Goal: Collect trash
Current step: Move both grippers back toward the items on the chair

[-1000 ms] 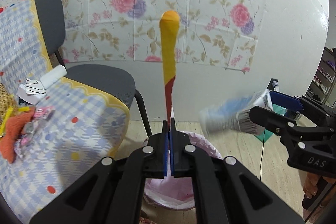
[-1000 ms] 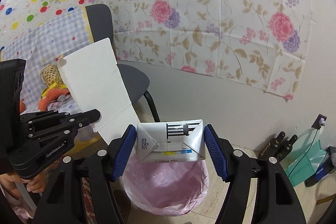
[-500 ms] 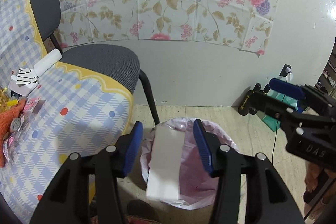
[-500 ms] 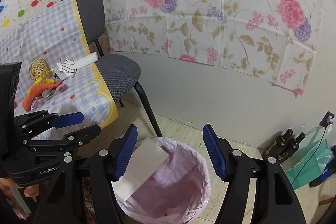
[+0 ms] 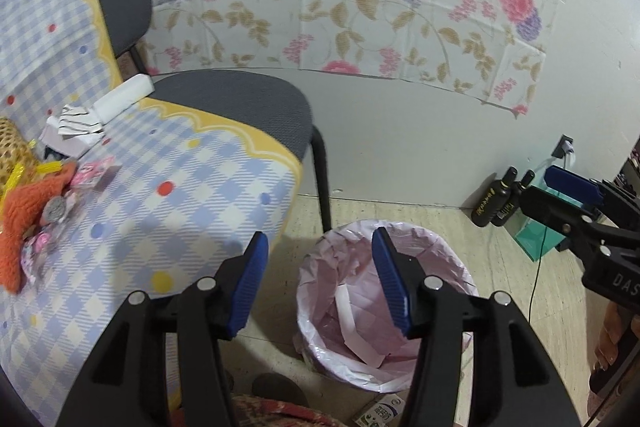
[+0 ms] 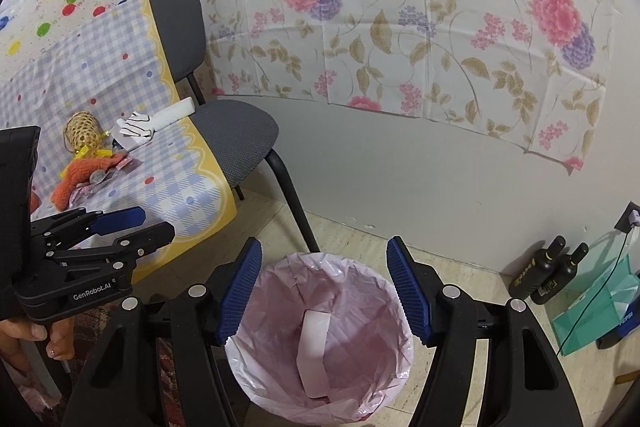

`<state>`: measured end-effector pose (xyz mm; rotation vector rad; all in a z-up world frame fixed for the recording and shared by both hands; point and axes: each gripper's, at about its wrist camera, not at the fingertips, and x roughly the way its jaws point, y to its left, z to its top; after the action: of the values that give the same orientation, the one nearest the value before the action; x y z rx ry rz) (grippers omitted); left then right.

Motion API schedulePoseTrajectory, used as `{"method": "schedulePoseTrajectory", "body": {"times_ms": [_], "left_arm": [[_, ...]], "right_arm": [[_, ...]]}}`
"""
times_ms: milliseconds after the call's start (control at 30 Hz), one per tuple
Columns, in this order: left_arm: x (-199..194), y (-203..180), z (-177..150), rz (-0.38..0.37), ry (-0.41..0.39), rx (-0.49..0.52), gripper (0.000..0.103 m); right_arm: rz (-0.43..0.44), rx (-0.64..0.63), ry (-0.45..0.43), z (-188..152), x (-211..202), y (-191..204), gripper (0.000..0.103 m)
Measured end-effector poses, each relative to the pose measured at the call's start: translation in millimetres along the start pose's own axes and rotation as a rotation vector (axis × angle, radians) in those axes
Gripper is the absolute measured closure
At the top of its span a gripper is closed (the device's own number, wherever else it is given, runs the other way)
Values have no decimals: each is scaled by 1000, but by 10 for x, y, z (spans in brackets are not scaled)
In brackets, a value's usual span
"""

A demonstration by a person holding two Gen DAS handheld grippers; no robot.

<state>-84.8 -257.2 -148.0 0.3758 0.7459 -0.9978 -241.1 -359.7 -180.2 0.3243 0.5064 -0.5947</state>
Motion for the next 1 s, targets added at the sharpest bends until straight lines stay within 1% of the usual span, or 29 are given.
{"method": "schedulePoseTrajectory", "body": {"times_ms": [200,433,500,667,733,867,1000], "left_arm": [[-156,256,69,63,-34,-52,50],[-508,797,65,188,-77,-141,50],[-602,956,37,226,-81,-168,49],[-882,1408,-26,355,-97,-218,47],[-1011,1622,-65,406,-108,-253,47],[-1176,1957,-137,472,-111,-309,46],[-1283,2251,-206,511,-114,-364,46]], "right_arm": [[46,-35,-34,147,-50,224,37],[131,-79,-62,376,26,621,37],[160,-96,-70,450,51,775,37],[225,-145,-97,615,83,1192,37],[253,-162,-101,671,108,1375,37],[297,-204,-97,756,185,1720,37],[336,-242,-79,822,311,2058,37]]}}
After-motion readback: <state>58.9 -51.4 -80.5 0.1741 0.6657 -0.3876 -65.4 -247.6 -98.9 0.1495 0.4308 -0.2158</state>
